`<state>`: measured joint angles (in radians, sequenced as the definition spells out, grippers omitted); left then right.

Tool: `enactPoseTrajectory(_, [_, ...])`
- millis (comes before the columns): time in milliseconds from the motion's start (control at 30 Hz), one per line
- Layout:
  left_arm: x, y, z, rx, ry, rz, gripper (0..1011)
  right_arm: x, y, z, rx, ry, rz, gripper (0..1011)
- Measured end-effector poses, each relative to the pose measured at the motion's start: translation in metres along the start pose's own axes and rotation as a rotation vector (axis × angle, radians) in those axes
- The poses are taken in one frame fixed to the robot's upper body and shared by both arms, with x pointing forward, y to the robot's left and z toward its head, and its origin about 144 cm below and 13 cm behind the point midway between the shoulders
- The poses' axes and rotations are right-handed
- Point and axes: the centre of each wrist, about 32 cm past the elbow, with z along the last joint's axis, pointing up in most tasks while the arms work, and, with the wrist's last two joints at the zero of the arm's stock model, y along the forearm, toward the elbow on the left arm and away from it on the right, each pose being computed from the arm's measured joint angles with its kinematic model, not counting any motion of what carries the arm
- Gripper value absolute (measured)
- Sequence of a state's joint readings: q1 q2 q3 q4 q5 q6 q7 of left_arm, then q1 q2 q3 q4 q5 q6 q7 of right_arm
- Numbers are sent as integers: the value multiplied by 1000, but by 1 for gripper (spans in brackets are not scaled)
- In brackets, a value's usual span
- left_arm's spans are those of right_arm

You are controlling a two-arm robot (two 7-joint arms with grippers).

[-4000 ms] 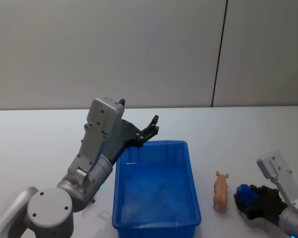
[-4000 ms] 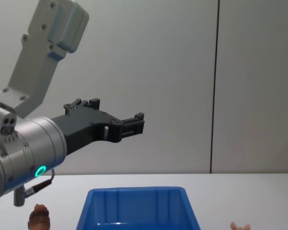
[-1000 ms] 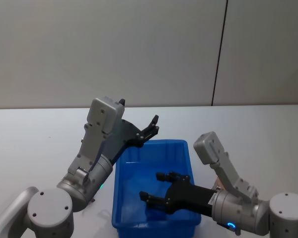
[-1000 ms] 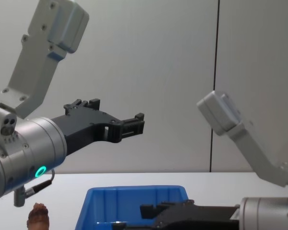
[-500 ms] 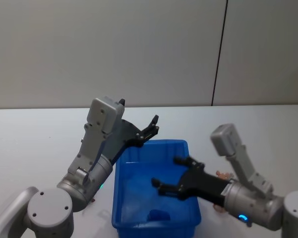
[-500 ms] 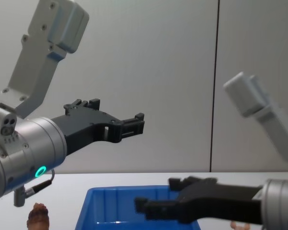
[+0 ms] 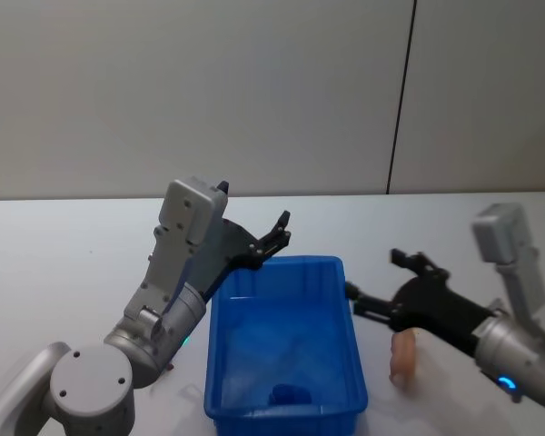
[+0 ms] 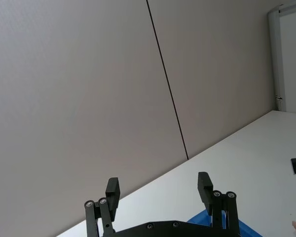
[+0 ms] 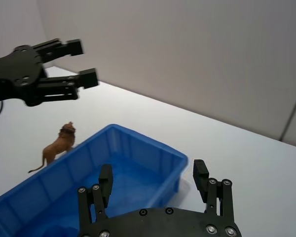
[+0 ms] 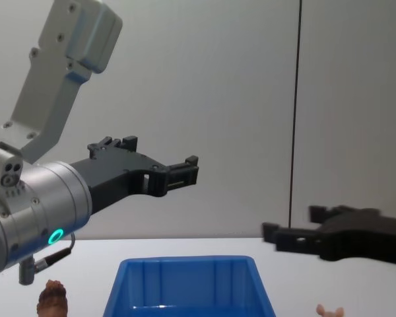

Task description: Pick up the two dolls from the table and place them into the box.

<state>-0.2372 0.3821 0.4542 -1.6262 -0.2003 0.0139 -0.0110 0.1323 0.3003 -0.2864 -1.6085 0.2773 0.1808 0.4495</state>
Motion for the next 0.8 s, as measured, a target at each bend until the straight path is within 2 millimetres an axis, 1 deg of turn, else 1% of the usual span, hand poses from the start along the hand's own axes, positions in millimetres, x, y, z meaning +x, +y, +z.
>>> enactPoseTrajectory(333, [0, 0, 0, 0, 0, 0, 1001, 2, -31, 5, -39, 67, -123, 1001])
enactPoseTrajectory(567, [0, 0, 0, 0, 0, 0, 1001, -2, -42, 7, -90, 108, -159, 1001])
enactPoseTrajectory(800, [0, 0, 0, 0, 0, 0, 1001, -8, -47, 7, -139, 134, -162, 1001])
